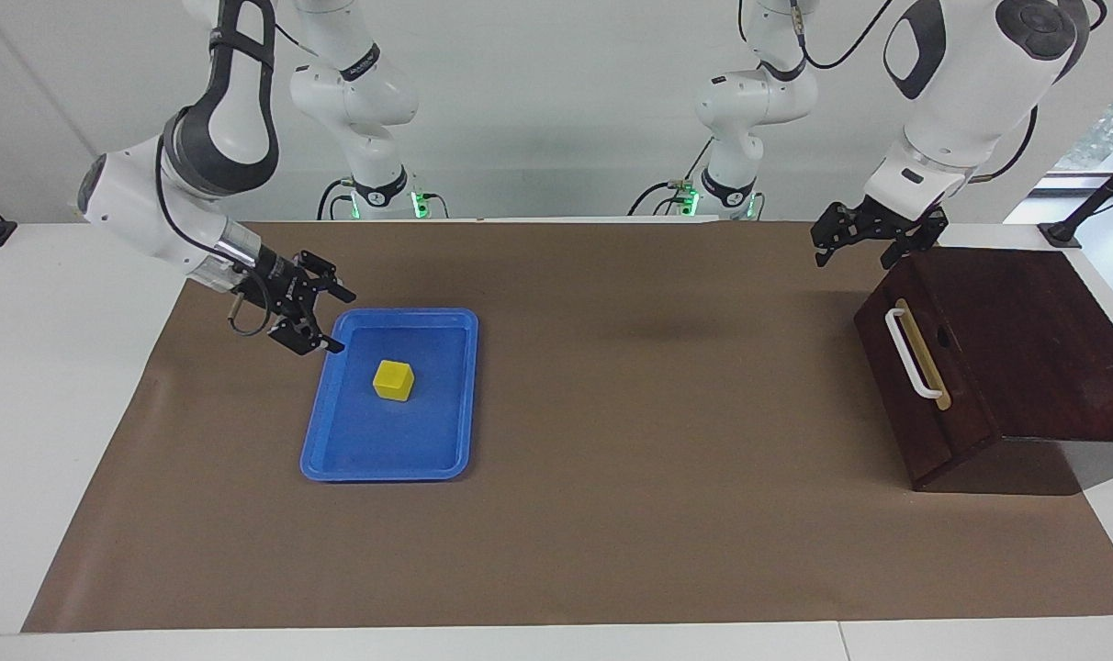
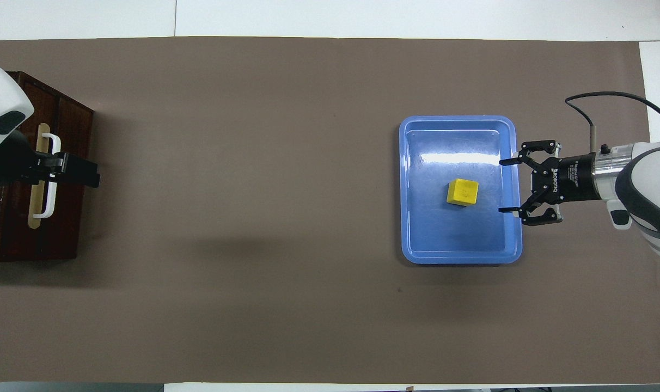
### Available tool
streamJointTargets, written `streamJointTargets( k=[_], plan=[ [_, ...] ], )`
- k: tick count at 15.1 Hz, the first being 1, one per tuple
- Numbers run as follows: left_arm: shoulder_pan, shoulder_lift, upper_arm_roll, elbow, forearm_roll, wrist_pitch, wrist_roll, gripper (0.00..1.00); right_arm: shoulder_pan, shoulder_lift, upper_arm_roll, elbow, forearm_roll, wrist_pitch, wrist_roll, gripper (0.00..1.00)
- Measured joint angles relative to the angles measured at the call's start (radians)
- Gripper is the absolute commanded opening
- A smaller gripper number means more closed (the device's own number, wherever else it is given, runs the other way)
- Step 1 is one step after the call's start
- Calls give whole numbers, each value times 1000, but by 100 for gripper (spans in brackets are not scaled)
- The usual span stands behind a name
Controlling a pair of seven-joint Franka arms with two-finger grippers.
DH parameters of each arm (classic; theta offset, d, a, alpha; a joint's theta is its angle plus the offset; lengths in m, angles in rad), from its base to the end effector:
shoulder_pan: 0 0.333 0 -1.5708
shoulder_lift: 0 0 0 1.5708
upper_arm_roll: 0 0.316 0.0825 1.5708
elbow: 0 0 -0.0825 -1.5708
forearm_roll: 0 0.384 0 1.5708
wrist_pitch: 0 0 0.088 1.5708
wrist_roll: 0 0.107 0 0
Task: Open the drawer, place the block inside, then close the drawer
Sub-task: 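Lower the right gripper and close it on the yellow cube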
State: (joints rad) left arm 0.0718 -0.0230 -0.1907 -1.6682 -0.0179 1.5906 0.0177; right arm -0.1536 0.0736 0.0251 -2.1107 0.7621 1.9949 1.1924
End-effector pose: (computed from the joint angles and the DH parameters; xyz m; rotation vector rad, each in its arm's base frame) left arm 0.5422 -0.0678 0.5927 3.1225 -0.2120 -0.0871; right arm 0.5440 -0.0277 0.3808 -1.6920 1.9551 0.6588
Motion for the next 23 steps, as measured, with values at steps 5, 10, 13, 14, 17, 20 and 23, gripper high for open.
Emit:
streamJointTargets(
  k=[5,10,13,14,17,20,23],
  plan=[
    [0,0,0,0,0,0,0,100,4,39,7,-49,90,106,-9,100],
    [0,0,0,0,0,0,0,100,11,60,8,-86,130,152,-86,100],
    [0,0,0,0,0,0,0,100,29,93,9,-94,178,189,-160,100],
    [0,0,0,0,0,0,0,100,31,109,9,-95,201,212,-186,100],
    [0,0,0,0,0,0,0,100,36,145,9,-96,222,243,-219,100],
    [0,0,-2,0,0,0,0,100,46,149,9,-95,238,247,-223,100],
    [-1,0,-2,0,0,0,1,100,51,149,9,-94,238,248,-223,100]
  ],
)
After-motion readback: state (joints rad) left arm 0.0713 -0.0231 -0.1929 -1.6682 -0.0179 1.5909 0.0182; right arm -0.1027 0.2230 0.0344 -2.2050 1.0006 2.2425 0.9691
